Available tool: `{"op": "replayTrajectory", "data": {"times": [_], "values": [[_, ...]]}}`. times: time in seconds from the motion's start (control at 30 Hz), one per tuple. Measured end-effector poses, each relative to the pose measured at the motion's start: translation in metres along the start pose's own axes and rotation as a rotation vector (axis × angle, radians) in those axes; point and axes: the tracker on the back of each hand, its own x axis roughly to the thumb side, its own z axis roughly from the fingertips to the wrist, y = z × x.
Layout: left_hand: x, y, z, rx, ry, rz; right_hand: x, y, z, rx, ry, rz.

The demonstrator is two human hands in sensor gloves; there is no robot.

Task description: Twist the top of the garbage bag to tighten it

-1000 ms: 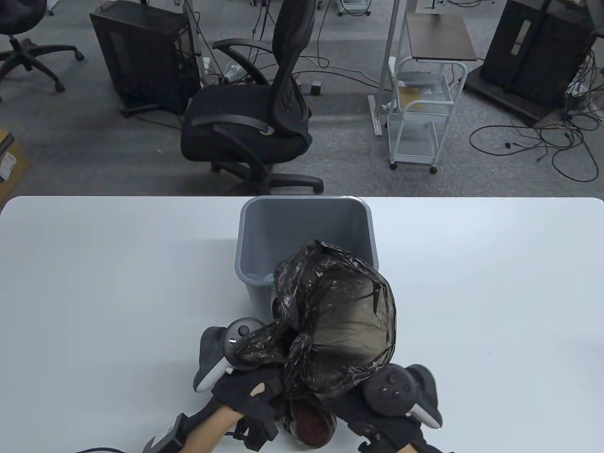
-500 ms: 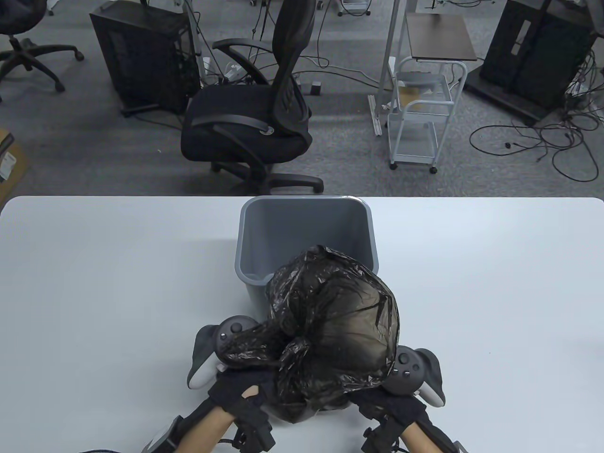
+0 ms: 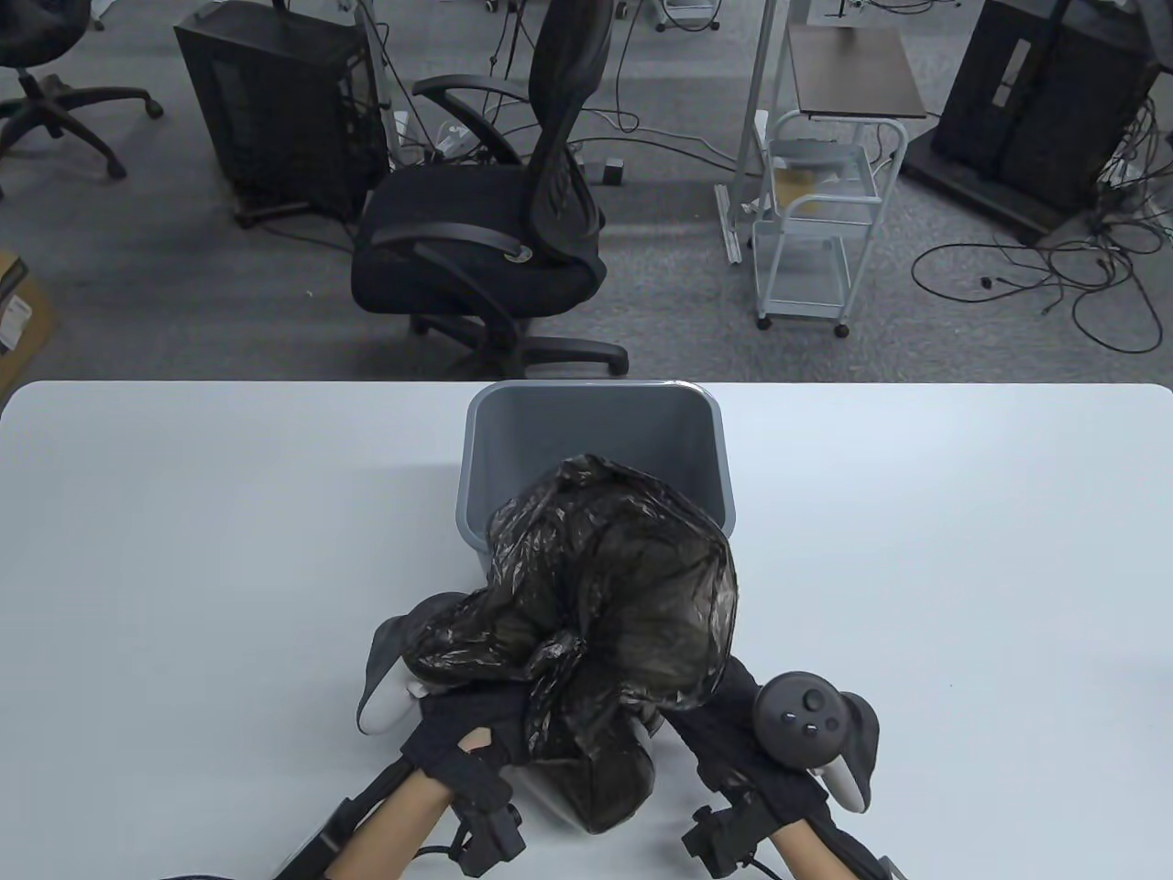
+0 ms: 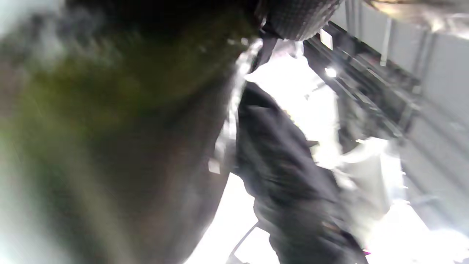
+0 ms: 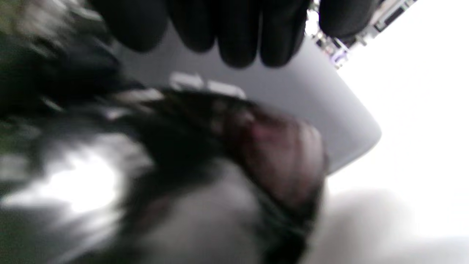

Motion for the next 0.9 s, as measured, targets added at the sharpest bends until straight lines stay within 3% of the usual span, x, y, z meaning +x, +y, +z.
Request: {"op": "replayTrajectory", "data": {"times": [0.1,0.2,0.33,0.47,0.6,0.67,0.73,0.9], "values": [[0.008,-0.003,0.005,0.07,0.049,-0.089,0.023,0.013,0.01,0.068,-0.068,0.019],[0.014,-0.007,0.008,0.114,0.058,-0.159,0.041,0.04,0.016,0.289,-0.071,0.164],[0.015,-0.01,0.01,0.072,0.048,-0.138,0.042,0.05,0.016,0.221,-0.069,0.367],[0.014,-0.011,0.009,-0.019,0.0,-0.044,0.023,0.036,0.007,0.266,-0.052,0.188],[0.016,-0.015,0.005,-0.143,-0.067,0.03,-0.006,0.024,-0.011,0.443,-0.162,-0.048],[0.017,-0.017,0.005,-0.186,-0.067,0.018,-0.018,0.023,-0.015,0.424,-0.106,-0.151],[0.018,-0.016,0.005,-0.147,-0.049,-0.021,-0.021,0.026,-0.014,0.385,-0.061,-0.156],[0.014,-0.009,0.008,0.008,0.05,-0.181,-0.011,0.022,-0.007,0.201,0.015,0.113]]}}
